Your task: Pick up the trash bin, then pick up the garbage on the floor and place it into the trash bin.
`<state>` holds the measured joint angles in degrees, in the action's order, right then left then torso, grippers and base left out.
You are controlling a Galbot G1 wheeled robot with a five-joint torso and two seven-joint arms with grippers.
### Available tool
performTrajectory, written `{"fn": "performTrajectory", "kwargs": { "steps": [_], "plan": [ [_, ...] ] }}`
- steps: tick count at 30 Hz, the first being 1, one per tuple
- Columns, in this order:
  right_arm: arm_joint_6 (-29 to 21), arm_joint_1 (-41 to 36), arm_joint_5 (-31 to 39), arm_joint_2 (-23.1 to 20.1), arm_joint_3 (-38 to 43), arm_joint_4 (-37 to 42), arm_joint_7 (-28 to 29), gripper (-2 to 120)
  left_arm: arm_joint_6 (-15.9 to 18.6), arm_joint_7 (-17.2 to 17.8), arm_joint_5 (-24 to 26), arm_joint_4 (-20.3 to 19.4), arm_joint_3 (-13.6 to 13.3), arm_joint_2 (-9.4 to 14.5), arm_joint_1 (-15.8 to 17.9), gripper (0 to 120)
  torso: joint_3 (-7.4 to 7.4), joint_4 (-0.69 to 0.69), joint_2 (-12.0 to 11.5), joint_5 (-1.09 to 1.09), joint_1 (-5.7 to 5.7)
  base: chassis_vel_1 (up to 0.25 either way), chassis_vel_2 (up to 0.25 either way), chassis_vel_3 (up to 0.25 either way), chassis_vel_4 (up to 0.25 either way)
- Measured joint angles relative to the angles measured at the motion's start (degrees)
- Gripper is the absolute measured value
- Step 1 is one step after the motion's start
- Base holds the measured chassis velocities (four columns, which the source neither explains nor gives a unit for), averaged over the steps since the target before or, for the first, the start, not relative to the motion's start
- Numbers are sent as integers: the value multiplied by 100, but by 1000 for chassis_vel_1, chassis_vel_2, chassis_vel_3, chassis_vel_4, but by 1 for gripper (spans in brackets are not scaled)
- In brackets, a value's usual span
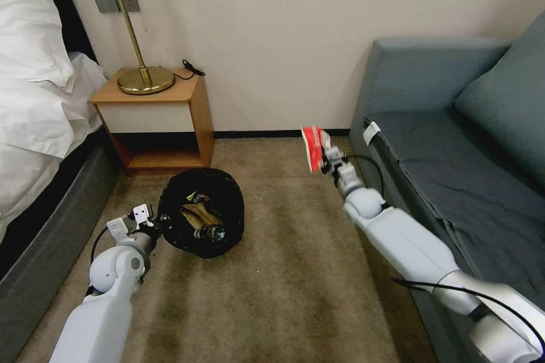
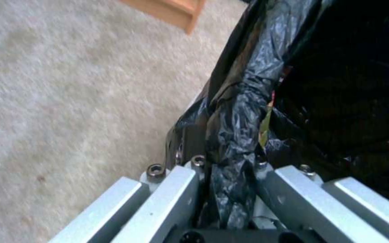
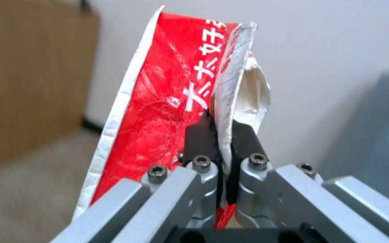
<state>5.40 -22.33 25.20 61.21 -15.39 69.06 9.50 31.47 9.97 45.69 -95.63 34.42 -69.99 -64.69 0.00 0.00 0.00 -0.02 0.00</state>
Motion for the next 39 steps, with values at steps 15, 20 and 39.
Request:
{"fn": "performTrajectory", "kwargs": {
  "steps": [15, 20, 39],
  "plan": [
    [-118, -712, 902, -1217, -585, 3313, -161, 0, 270, 619, 848, -317, -253, 76, 6, 0, -1, -1, -1, 3, 0, 0, 0, 0, 0],
    [48, -904, 819, -1237, -750, 3501, -371, 0, 310, 627, 871, -272, -343, 16, 24, 0, -1, -2, 0, 2, 0, 0, 0, 0, 0],
    [534, -678, 451, -262, -2146, 2335, -972, 0, 375, 704, 981, -226, -206, -240, 69, 0, 0, -1, 0, 1, 0, 0, 0, 0, 0]
  ]
}}
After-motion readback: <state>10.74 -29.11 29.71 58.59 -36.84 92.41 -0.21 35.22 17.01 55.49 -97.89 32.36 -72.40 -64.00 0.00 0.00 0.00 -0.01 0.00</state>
